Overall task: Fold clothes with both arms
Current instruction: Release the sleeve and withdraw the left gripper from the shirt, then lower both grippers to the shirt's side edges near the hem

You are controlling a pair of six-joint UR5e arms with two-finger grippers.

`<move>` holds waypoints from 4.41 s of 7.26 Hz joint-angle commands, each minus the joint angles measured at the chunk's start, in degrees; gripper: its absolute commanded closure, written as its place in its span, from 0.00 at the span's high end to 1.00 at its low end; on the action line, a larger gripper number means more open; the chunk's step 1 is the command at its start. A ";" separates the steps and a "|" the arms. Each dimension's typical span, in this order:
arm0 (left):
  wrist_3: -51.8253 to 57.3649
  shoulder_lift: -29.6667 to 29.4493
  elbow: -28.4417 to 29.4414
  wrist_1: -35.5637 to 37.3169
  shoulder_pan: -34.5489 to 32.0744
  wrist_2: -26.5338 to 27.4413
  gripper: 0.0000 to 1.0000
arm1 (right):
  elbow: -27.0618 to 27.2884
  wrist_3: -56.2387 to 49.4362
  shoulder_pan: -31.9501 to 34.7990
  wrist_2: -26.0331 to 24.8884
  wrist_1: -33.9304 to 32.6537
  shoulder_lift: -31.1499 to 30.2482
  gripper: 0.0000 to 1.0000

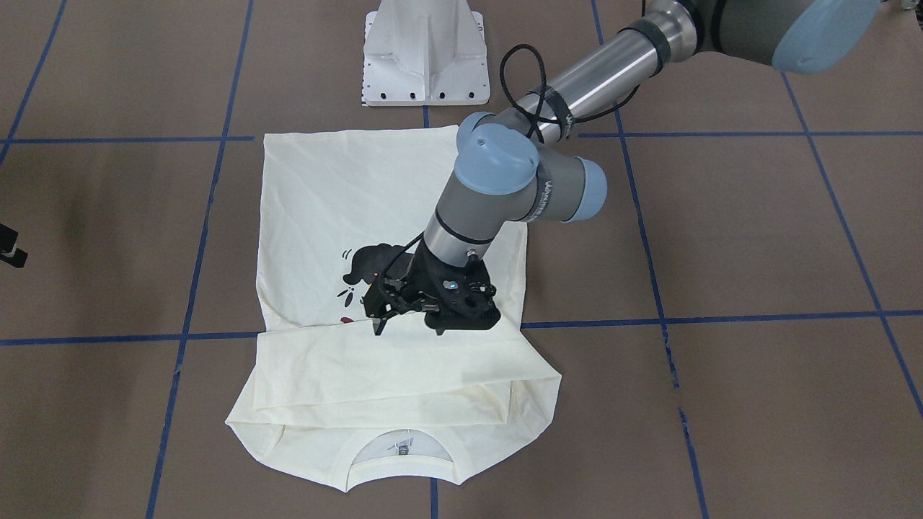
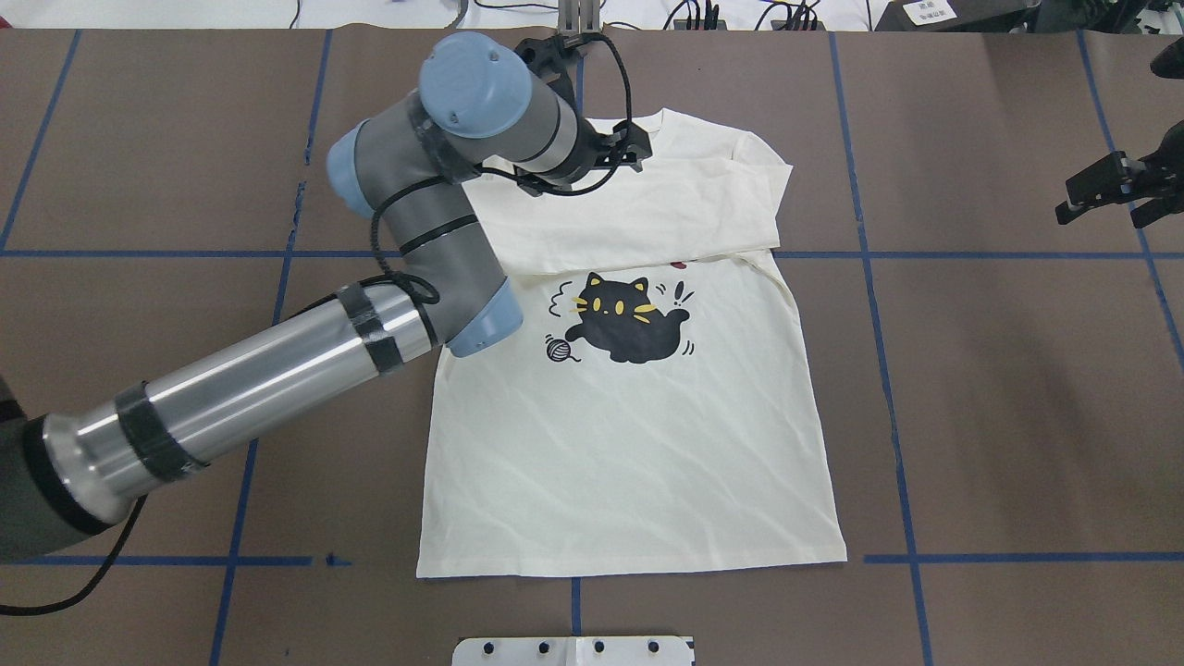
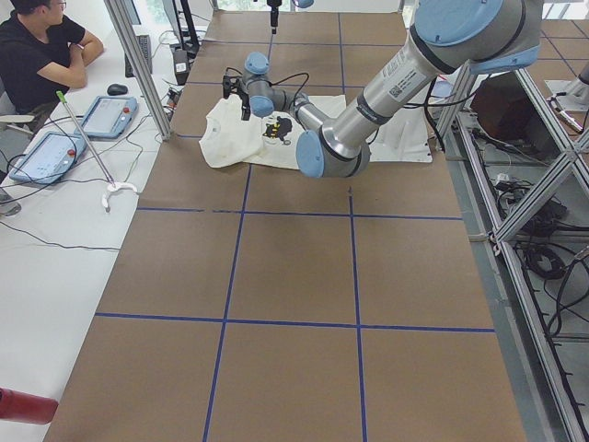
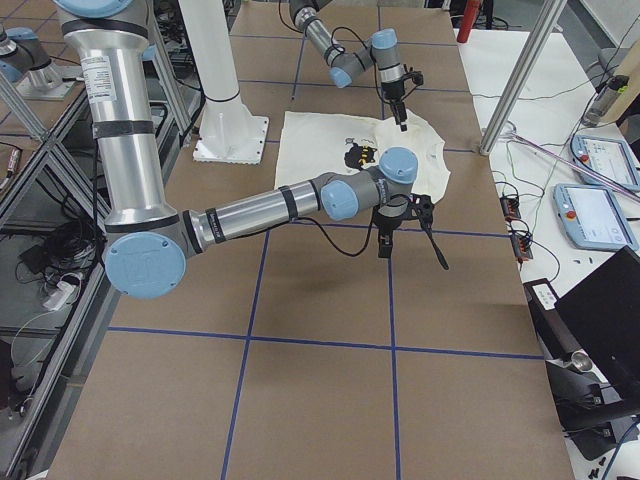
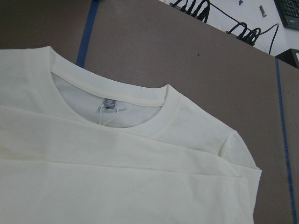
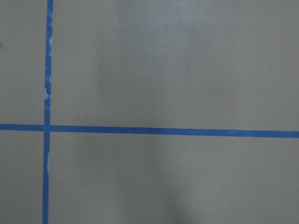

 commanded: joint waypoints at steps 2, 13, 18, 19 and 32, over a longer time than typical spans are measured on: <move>8.16 20.51 -28.33 12.01 -0.47 -0.89 0.99 | 3.77 15.02 -7.42 -1.49 11.36 -4.77 1.00; 8.07 33.58 -46.08 19.58 3.13 -0.71 0.99 | 16.90 54.96 -55.16 -36.13 18.15 -11.48 1.00; 8.16 33.41 -46.16 19.58 3.05 -0.89 0.99 | 16.90 54.96 -56.48 -35.60 18.06 -11.39 0.89; 8.16 33.41 -46.16 19.58 3.05 -0.89 0.99 | 16.90 54.96 -56.48 -35.25 18.06 -11.39 0.78; -11.67 36.48 -45.99 19.49 21.11 6.90 0.98 | 20.32 56.81 -55.96 -34.64 18.67 -12.18 0.00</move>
